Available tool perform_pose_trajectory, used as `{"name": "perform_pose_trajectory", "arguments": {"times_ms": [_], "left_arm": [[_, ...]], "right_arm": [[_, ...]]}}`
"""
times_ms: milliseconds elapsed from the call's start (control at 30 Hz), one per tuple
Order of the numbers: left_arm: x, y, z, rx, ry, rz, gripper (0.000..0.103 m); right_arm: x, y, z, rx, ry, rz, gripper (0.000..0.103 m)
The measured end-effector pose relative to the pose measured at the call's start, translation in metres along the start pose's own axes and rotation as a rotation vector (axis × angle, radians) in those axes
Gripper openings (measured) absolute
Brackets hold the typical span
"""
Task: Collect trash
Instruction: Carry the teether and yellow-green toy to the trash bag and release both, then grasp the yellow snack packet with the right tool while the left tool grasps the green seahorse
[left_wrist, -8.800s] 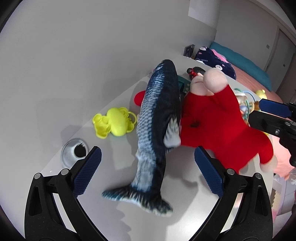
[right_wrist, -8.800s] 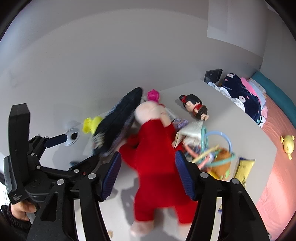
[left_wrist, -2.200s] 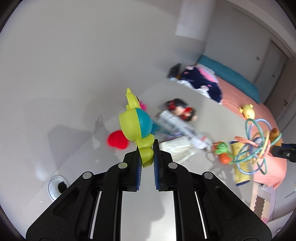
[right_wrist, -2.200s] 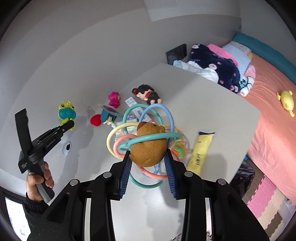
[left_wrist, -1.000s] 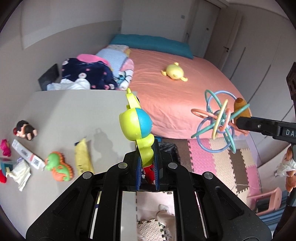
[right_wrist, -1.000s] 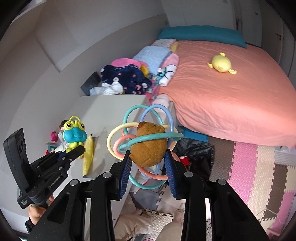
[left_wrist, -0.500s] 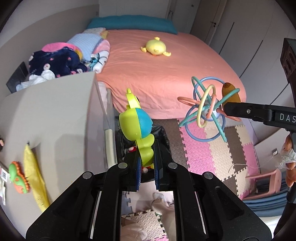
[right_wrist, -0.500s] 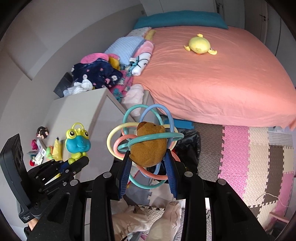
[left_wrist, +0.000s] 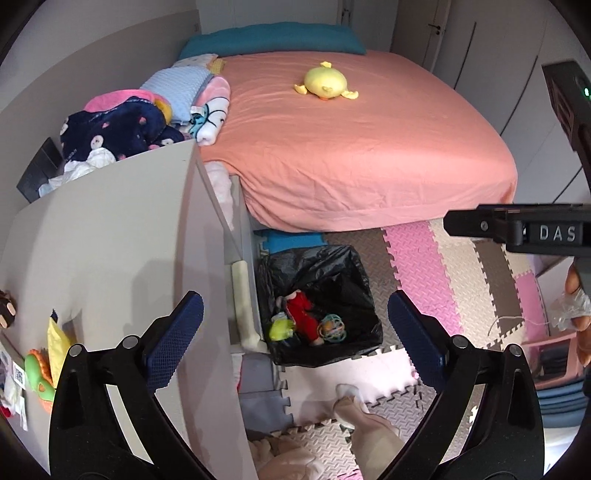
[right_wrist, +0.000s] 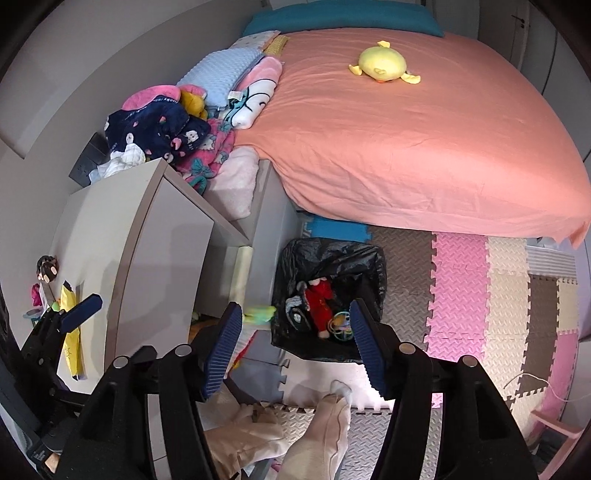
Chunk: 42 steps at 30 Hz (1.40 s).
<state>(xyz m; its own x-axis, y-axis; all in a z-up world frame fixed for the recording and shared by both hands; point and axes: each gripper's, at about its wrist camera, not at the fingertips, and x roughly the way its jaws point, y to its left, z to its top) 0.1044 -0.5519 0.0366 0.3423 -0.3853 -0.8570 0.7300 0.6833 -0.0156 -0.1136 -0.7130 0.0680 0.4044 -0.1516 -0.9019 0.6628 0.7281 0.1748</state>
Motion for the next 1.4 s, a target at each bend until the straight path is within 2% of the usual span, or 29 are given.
{"name": "perform_pose_trajectory", "arguments": {"times_ms": [267, 467, 800, 1100, 1400], "left_arm": [[0.004, 0.021, 0.002, -0.043, 0.01, 0.005, 0.097], [0.01, 0.028, 0.007, -0.033, 0.003, 0.002, 0.097], [0.006, 0.054, 0.02, -0.065, 0.016, -0.018, 0.097], [-0.034, 0.1, 0.015, -0.171, 0.034, 0.006, 0.097], [-0.079, 0.158, -0.019, -0.334, 0.021, 0.062, 0.097]], "right_arm": [[-0.001, 0.023, 0.003, -0.049, -0.019, 0.013, 0.062], [0.001, 0.037, 0.012, -0.08, -0.023, 0.032, 0.062], [0.002, 0.081, 0.033, -0.158, 0.02, 0.053, 0.062], [-0.013, 0.128, 0.044, -0.23, 0.058, 0.097, 0.062], [-0.011, 0.189, 0.031, -0.359, 0.119, 0.16, 0.062]]}}
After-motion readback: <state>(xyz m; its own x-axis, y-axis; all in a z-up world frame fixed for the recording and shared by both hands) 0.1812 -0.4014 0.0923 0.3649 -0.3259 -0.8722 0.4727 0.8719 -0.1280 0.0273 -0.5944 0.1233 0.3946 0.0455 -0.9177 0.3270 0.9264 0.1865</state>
